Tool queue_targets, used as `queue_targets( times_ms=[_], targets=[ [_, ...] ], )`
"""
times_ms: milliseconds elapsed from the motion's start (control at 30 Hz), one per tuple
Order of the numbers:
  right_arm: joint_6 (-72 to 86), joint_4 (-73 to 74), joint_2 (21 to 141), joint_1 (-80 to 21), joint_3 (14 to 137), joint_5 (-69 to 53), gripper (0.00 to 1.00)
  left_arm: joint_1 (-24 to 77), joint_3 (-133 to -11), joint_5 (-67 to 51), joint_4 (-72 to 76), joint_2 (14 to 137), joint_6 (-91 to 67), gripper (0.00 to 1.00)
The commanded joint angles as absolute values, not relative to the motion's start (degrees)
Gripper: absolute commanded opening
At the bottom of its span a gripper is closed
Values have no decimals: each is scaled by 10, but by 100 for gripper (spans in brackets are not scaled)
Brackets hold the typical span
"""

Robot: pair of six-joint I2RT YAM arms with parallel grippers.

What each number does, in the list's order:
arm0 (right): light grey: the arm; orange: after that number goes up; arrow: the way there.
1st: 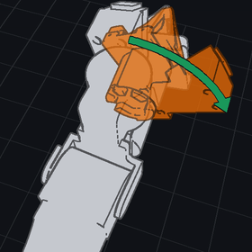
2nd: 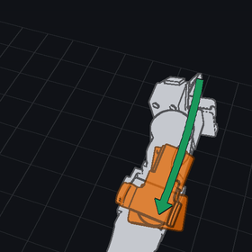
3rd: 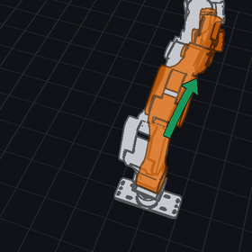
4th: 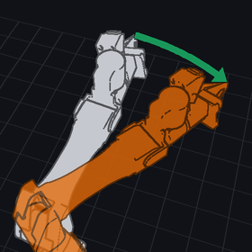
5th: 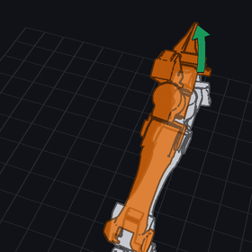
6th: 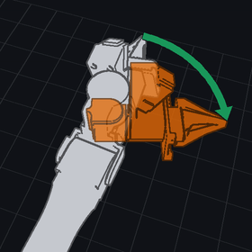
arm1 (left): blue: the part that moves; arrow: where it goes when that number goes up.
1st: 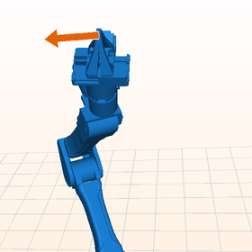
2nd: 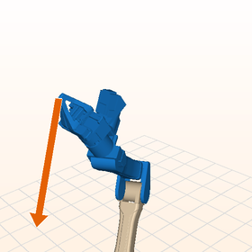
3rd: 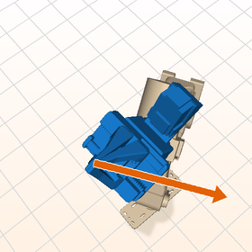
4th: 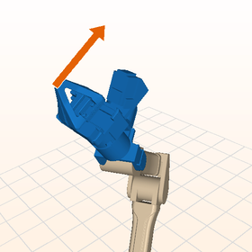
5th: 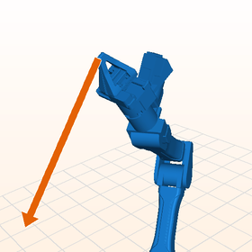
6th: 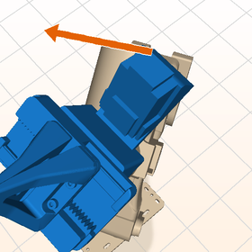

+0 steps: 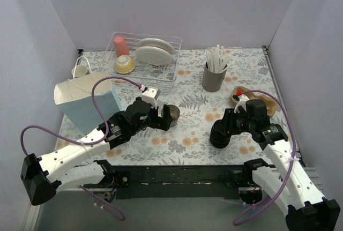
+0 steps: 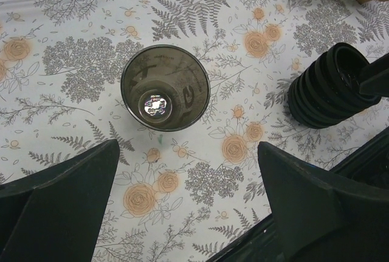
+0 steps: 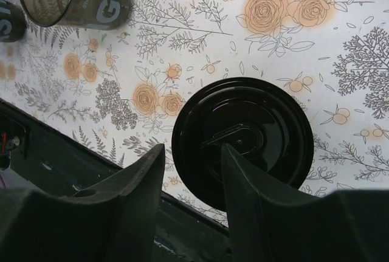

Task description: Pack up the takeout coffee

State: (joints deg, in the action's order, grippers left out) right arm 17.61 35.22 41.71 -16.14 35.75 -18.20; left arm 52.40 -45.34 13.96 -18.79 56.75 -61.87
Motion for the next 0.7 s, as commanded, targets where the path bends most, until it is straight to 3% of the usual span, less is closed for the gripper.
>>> queue_targets(
  times_ms=[0,667],
  targets=[
    [172,319,412,-161,360,-192,51,524,-466,122,-178,562,-611,98],
    [199,319,439,-212,383,-135,52,524,-466,120,-181,560,-601,98]
  ],
)
